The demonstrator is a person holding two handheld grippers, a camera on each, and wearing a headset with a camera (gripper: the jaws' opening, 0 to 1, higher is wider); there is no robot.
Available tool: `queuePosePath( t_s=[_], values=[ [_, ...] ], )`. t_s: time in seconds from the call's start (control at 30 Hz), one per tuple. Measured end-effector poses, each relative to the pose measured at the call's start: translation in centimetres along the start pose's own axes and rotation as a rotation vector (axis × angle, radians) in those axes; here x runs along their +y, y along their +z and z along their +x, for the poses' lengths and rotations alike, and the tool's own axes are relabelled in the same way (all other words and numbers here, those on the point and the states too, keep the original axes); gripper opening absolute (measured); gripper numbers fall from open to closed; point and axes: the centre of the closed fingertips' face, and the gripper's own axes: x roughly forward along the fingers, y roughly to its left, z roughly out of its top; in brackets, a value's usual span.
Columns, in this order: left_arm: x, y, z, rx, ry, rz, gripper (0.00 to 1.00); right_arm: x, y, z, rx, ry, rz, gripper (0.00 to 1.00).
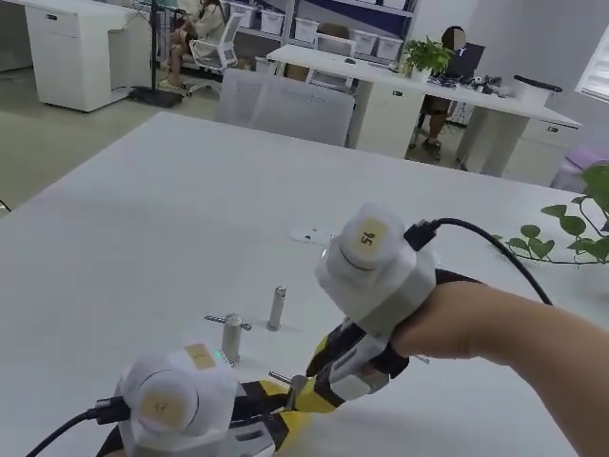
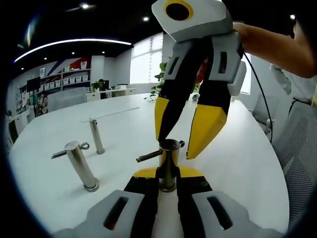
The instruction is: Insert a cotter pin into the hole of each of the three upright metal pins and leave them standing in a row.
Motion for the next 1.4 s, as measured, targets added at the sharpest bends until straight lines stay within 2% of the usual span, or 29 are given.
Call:
queuePosePath(
  t_s=[0.13, 0.27, 0.4, 0.57, 0.67, 0.77, 0.97, 1.0, 1.17, 1.4],
  values=[
    [0.0, 0.0, 0.0, 0.0, 0.0, -0.002, 0.12, 0.0, 0.7, -0.3, -0.08, -0.011, 0.013, 0.25],
    [0.0, 0.0, 0.0, -0.001, 0.0, 0.0, 0.12, -0.1, 0.4, -0.4, -0.117, -0.027, 0.018, 0.25],
    [0.1, 0.0, 0.0, -0.002, 0.0, 0.002, 0.12, 0.0, 0.5, -0.4, -0.184, -0.034, 0.037, 0.25],
    [0.1, 0.0, 0.0, -0.001, 0.002, 0.002, 0.12, -0.3, 0.6, -0.1, -0.238, -0.069, 0.045, 0.25],
    [0.1, 0.0, 0.0, -0.002, 0.002, 0.0, 0.12, -0.3, 0.8, -0.1, -0.301, -0.069, 0.075, 0.25],
    [0.1, 0.0, 0.0, 0.0, 0.002, -0.001, 0.12, -0.1, 0.8, 0.0, -0.346, -0.072, 0.074, 0.24],
    [0.1, -0.1, 0.0, 0.005, 0.003, -0.001, 0.12, -0.6, 0.5, 0.2, -0.422, -0.111, 0.106, 0.23],
    [0.1, -0.1, 0.0, 0.006, 0.004, -0.001, 0.12, -0.4, 0.5, 0.2, -0.434, -0.1, 0.116, 0.23],
    [0.0, -0.2, 0.0, 0.009, 0.005, 0.001, 0.12, -0.1, 0.7, 0.6, -0.463, -0.106, 0.113, 0.23],
    [-0.1, -0.2, 0.0, 0.013, 0.005, -0.001, 0.12, -0.2, 1.2, 1.0, -0.479, -0.114, 0.112, 0.21]
  ],
)
